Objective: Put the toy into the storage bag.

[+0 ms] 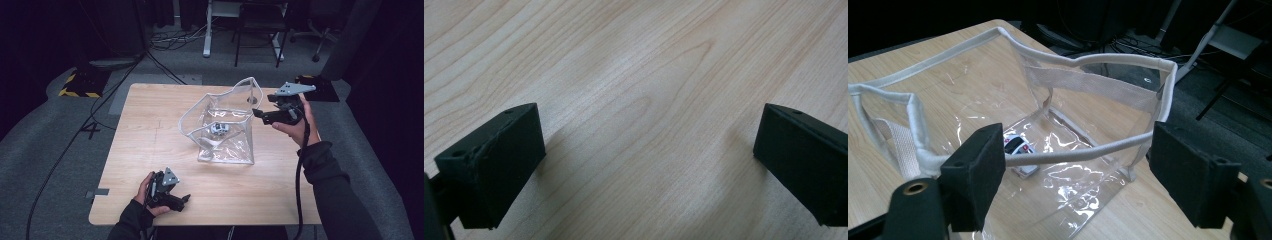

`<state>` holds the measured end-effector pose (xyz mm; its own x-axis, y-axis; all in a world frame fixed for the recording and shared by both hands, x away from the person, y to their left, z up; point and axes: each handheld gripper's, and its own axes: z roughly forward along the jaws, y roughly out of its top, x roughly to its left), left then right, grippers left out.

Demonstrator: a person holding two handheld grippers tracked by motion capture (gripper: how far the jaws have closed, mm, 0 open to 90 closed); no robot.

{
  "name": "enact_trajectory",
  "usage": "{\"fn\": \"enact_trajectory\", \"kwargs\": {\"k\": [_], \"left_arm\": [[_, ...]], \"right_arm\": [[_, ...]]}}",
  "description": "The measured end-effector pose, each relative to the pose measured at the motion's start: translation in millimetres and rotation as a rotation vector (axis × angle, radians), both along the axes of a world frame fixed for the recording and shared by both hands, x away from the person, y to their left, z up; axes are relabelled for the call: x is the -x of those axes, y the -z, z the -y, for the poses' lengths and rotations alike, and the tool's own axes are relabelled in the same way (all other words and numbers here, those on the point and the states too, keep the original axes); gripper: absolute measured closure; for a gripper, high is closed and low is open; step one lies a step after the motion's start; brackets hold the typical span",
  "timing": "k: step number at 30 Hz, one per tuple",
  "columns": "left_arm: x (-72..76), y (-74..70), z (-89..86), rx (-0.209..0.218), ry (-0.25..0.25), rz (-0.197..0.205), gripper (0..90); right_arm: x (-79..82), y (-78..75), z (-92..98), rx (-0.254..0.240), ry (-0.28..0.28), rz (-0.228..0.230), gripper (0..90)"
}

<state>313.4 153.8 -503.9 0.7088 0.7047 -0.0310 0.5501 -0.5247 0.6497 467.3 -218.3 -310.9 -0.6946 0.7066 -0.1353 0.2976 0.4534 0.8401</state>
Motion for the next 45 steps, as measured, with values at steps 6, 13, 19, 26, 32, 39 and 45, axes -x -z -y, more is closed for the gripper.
{"fn": "enact_trajectory", "kwargs": {"k": [6,13,19,26,32,39,45], "left_arm": [[0.0,0.0,0.0,0.0,0.0,0.0,0.3],[0.2,0.0,0.1,0.001,-0.003,0.0,0.3],[0.0,0.0,0.1,0.0,-0.001,0.001,0.3],[0.1,0.0,0.1,0.0,-0.001,0.001,0.3],[0.2,0.1,0.3,0.002,-0.005,0.0,0.3],[0.0,0.0,0.1,0.0,-0.001,0.0,0.3],[0.1,0.0,0.1,0.0,-0.002,0.001,0.3]], "right_arm": [[3.2,2.7,3.0,0.024,-0.008,0.009,23.3],[9.1,5.8,9.7,0.017,-0.021,0.003,25.0],[14.4,8.9,14.2,0.02,-0.023,0.01,24.3],[20.9,14.3,16.0,0.056,-0.026,0.007,24.5],[23.2,18.9,16.3,0.063,-0.027,0.003,24.5],[27.8,26.9,16.0,0.092,-0.031,-0.002,24.1],[30.0,31.9,19.8,0.094,-0.021,0.005,23.9]]}}
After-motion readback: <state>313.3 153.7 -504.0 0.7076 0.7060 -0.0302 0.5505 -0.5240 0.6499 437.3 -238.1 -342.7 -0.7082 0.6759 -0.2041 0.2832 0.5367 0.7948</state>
